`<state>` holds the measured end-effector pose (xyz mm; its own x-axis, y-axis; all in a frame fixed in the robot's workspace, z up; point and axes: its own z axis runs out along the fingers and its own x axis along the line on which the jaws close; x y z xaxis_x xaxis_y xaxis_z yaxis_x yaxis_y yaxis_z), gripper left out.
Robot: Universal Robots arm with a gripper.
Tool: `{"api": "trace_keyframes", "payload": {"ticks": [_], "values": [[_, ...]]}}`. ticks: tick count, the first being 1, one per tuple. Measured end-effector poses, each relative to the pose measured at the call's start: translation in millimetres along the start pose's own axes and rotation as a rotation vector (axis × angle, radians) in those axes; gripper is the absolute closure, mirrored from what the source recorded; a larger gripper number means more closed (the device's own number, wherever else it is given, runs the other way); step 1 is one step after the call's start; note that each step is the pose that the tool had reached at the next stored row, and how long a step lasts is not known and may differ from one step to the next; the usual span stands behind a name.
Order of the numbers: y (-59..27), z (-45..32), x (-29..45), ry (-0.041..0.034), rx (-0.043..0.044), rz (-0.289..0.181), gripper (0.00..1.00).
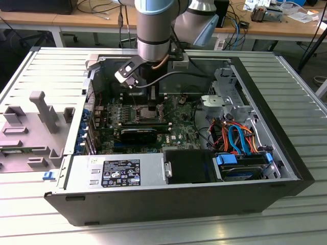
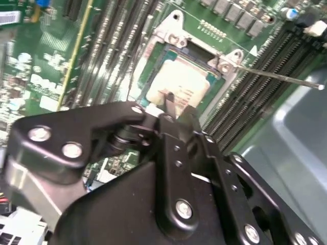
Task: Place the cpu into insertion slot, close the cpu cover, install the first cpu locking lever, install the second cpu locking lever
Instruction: 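Place the cpu into insertion slot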
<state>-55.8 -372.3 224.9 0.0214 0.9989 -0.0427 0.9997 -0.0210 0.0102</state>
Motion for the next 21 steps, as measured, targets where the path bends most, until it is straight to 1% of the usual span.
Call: {"api": "trace_keyframes", "payload": {"ticks": [1, 2, 3, 4, 9, 11, 21], "values": [[0.7, 0.0, 0.6, -0.0184, 0.0013, 0.000, 0.77], [1.1, -0.4, 1.0, -0.0382, 0.0021, -0.001, 0.83], [1.3, -3.1, 1.4, -0.0640, 0.0018, -0.001, 0.89], [1.6, -7.9, 1.2, -0.0690, 0.0019, -0.002, 0.89], [2.1, -27.7, 0.4, -0.0691, 0.0018, -0.001, 0.89], [2.2, -31.2, 0.3, -0.0693, 0.0019, -0.002, 0.89], [2.2, -32.0, 0.2, -0.0691, 0.0018, -0.002, 0.89]]}}
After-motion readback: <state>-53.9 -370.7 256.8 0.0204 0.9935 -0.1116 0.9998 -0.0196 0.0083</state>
